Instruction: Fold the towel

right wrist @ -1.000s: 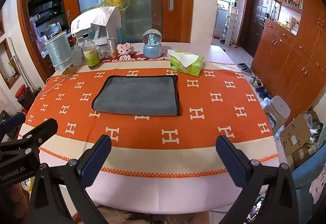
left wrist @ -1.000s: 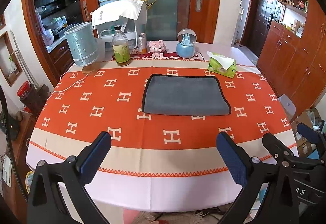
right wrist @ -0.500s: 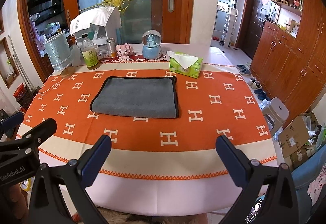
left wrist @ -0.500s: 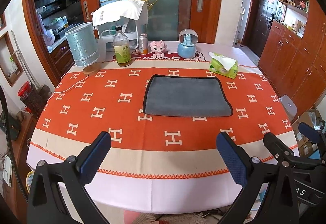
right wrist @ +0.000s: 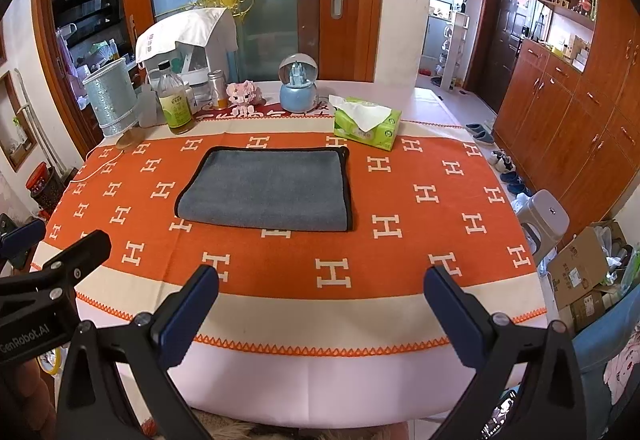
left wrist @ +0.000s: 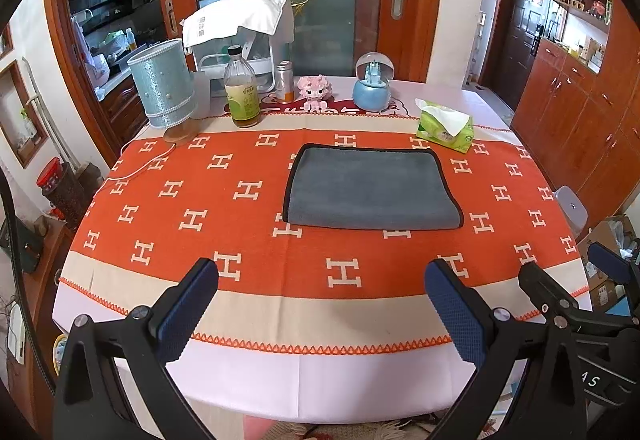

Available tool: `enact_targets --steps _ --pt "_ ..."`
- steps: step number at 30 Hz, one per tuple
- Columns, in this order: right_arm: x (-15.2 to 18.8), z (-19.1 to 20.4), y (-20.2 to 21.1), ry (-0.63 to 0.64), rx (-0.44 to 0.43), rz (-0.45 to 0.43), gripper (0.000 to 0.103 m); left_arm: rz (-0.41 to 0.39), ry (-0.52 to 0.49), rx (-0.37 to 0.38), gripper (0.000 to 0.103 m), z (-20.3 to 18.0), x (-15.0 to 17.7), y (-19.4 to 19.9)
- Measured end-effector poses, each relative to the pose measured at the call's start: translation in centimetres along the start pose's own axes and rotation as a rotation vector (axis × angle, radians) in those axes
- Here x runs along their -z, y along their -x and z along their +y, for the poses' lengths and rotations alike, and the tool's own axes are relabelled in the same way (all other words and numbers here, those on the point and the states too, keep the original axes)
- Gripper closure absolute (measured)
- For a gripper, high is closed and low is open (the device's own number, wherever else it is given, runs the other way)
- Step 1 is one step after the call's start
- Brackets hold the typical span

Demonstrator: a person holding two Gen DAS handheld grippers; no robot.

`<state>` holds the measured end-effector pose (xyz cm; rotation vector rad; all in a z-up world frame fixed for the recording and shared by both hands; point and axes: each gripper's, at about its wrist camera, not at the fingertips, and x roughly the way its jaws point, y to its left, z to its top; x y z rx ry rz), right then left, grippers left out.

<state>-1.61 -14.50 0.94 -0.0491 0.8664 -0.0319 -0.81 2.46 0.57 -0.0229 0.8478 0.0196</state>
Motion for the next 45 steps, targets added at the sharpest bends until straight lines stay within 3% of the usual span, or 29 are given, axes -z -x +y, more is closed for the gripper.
enact_targets --steps 45 --pt "0.0 0.2 -1.1 0.002 0.001 0.016 0.000 0.011 -0.002 -0.003 0.001 0.6 0.1 -0.3"
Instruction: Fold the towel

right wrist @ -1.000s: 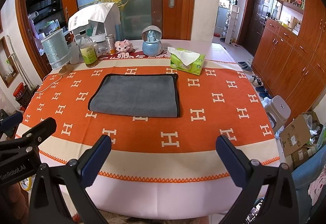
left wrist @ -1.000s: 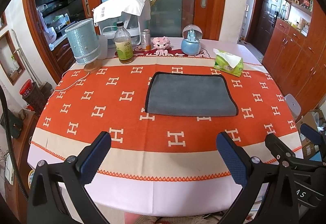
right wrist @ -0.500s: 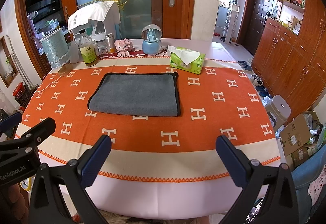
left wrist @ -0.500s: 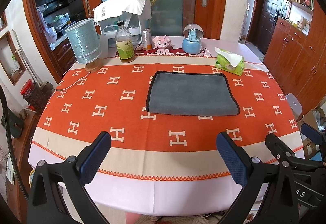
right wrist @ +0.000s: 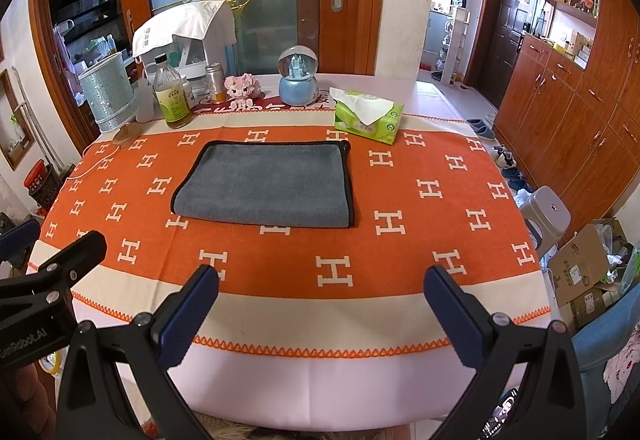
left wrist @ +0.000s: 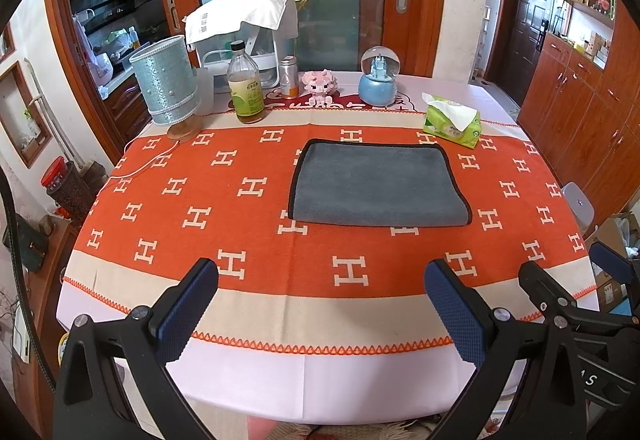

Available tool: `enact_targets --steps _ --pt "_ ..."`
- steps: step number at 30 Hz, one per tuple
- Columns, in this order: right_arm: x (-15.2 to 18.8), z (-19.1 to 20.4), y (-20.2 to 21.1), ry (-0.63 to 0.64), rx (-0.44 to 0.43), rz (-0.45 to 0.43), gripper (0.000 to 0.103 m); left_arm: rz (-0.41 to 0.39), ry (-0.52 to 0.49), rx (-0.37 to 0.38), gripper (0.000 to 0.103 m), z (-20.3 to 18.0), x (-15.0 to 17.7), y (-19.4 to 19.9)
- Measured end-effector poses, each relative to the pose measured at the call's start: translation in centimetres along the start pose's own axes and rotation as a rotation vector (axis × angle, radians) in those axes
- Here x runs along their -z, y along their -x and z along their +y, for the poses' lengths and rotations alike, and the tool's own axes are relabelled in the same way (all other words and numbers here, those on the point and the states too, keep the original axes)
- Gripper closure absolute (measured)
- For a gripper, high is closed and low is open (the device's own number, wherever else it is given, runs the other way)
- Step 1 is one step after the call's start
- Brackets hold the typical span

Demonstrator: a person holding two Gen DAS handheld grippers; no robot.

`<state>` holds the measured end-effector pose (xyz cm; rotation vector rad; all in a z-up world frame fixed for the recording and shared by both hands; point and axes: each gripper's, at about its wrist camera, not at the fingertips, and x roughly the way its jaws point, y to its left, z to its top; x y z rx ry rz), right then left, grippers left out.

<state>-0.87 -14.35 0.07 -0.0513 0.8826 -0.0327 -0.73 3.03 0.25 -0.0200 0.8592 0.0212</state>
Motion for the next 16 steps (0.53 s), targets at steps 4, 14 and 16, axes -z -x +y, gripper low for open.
enact_targets --steps 4,14,16 --pt "-0.06 0.09 0.09 0.001 0.002 0.000 0.000 0.001 0.000 0.001 0.001 0.02 -0.01 0.00" --pt "0.37 0.06 -0.38 0.004 0.006 0.000 0.000 0.002 -0.001 0.000 0.001 0.21 0.10 0.01" --pt "0.35 0.11 -0.32 0.005 0.007 0.000 0.000 0.003 -0.001 0.000 0.001 0.17 0.06 0.00"
